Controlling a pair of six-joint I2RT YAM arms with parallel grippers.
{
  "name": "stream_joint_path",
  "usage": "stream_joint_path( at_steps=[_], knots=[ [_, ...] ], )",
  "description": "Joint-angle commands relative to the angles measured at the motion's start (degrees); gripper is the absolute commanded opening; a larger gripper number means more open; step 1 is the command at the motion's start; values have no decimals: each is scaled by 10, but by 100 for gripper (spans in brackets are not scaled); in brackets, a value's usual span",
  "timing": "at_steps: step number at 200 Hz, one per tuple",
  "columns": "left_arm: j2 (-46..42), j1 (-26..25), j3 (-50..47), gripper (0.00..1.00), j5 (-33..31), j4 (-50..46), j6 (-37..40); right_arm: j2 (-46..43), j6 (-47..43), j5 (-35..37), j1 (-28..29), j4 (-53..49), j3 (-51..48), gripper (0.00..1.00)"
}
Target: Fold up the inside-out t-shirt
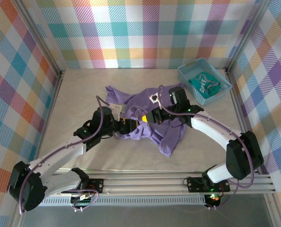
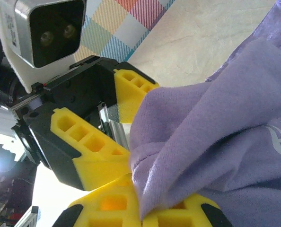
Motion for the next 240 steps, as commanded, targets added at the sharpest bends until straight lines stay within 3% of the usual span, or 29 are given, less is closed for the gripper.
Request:
stream_joint_path(
  at_steps=[1, 20, 34, 72, 91, 111, 144, 240],
  knots=[
    [30, 4, 29, 59, -1, 15, 12, -20, -12, -26, -2, 10, -2, 0],
    [54, 5, 37, 56, -4, 29, 13, -25, -8, -28, -2, 22, -8, 0],
    [70, 8, 43, 48, -9, 46, 12, -30, -9, -28, -2, 22, -14, 0],
    [58, 22, 44, 13, 42, 110, 13, -73, -35, 20, -17, -20, -35, 0],
    [12, 25, 15, 0, 84, 137, 19, -85, -25, 115, -19, -55, -36, 0],
    [-43, 29, -12, 0, 118, 147, 15, -84, 0, 191, -19, -55, -40, 3],
    [-101, 31, -38, 0, 161, 156, 9, -77, 22, 211, -18, -24, -47, 7],
    [-107, 31, -11, 0, 114, 96, 14, -118, -126, 200, 16, -70, -54, 43]
  ],
)
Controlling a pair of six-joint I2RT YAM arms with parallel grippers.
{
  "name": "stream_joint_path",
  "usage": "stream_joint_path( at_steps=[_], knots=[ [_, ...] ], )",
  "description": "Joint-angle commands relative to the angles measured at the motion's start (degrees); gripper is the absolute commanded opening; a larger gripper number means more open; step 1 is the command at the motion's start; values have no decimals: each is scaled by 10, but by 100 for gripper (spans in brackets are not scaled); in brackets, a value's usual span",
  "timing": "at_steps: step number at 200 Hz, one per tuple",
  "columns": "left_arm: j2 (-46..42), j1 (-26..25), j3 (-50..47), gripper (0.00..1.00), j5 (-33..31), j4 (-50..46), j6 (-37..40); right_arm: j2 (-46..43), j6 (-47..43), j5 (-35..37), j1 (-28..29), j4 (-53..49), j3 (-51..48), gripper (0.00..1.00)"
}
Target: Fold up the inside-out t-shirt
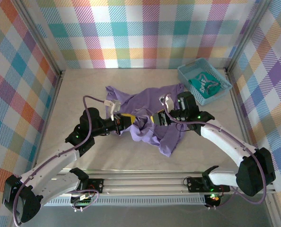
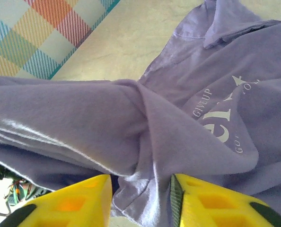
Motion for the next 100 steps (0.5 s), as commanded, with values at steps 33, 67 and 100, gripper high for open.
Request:
stream_joint_path(
  at_steps=[33, 67, 100],
  knots=[
    [-23, 8, 38, 0, -37, -86, 22, -23, -111, 63, 49, -26, 3, 59],
    [-21, 8, 52, 0, -47, -114, 23, -30, -135, 74, 68, -3, 1, 70],
    [-26, 9, 66, 0, -52, -142, 8, -34, -135, 79, 77, -8, 7, 74]
  ],
)
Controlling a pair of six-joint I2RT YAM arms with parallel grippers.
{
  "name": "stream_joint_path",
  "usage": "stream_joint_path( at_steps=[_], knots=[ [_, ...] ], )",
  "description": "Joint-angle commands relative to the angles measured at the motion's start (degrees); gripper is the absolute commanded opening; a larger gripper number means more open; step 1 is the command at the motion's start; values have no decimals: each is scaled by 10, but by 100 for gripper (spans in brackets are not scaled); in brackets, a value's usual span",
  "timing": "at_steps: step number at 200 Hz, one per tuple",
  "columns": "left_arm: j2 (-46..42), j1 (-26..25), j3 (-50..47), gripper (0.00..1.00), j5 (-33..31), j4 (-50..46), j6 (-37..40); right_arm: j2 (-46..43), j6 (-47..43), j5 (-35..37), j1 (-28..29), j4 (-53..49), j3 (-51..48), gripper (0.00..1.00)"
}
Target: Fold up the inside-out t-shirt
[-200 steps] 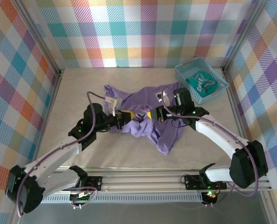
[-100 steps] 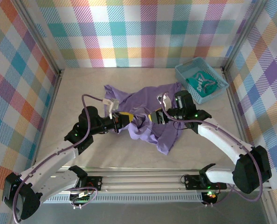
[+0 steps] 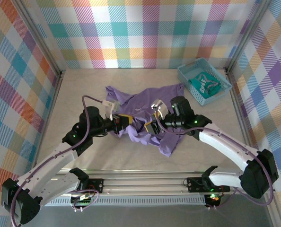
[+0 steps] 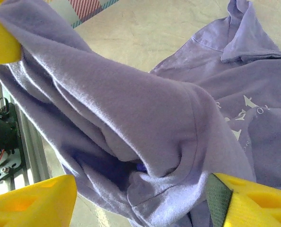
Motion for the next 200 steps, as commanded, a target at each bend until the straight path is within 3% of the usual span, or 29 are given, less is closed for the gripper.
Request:
stream_joint_path(
  at_steps=[1, 26, 68, 100, 111, 126, 151, 175, 189, 200],
  knots=[
    [-14, 6, 32, 0, -10, -33, -5, -12, -22, 9, 5, 2, 7, 74],
    [-7, 10, 52, 0, -11, -79, -5, -10, -22, -13, 5, 5, 11, 76],
    [-9, 16, 57, 0, 23, -71, -9, 24, -22, -88, 11, 66, 13, 78],
    [-5, 19, 57, 0, 38, -65, -12, 60, -39, -38, 11, 81, 21, 75],
    [-7, 20, 54, 0, 39, -59, -16, 80, -38, -41, 11, 89, 33, 64],
    [-9, 21, 52, 0, 31, -59, -16, 98, -32, -65, 12, 105, 47, 38],
    [-4, 24, 60, 0, -46, -95, -14, 75, -21, -90, 9, 57, 62, 0],
    [37, 26, 89, 0, -171, -142, -18, 56, 26, -231, -12, 42, 57, 0],
    [66, 26, 111, 5, -222, -171, -18, 66, 83, -305, -17, 81, 53, 0],
    [82, 26, 124, 12, -238, -175, -12, 74, 122, -324, -19, 110, 51, 0]
  ],
)
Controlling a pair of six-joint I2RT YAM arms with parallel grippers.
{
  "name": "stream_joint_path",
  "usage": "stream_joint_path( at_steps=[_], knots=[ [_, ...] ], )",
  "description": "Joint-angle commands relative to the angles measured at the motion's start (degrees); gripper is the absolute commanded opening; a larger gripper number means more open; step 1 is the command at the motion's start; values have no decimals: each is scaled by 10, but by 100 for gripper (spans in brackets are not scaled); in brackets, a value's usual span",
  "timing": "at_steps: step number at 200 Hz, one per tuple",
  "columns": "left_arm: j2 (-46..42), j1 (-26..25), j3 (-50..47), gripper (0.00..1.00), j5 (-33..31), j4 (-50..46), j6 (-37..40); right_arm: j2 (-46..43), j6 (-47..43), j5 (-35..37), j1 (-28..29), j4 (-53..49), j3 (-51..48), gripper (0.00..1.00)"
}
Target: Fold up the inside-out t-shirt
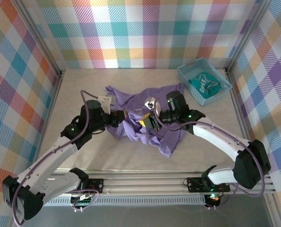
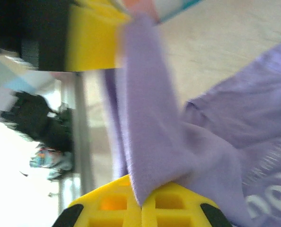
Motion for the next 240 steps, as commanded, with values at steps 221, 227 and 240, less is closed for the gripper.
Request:
stream_joint_path(
  at_steps=[221, 227, 240],
  knots=[
    [61, -91, 0, 42, -2, 10, 13, 47, 231, -114, -53, 132, 7, 0],
    [63, -90, 1, 42, -6, 7, 14, 46, 231, -114, -53, 132, 7, 0],
    [66, -90, 2, 44, -13, 7, 16, 46, 230, -112, -53, 130, 8, 0]
  ],
)
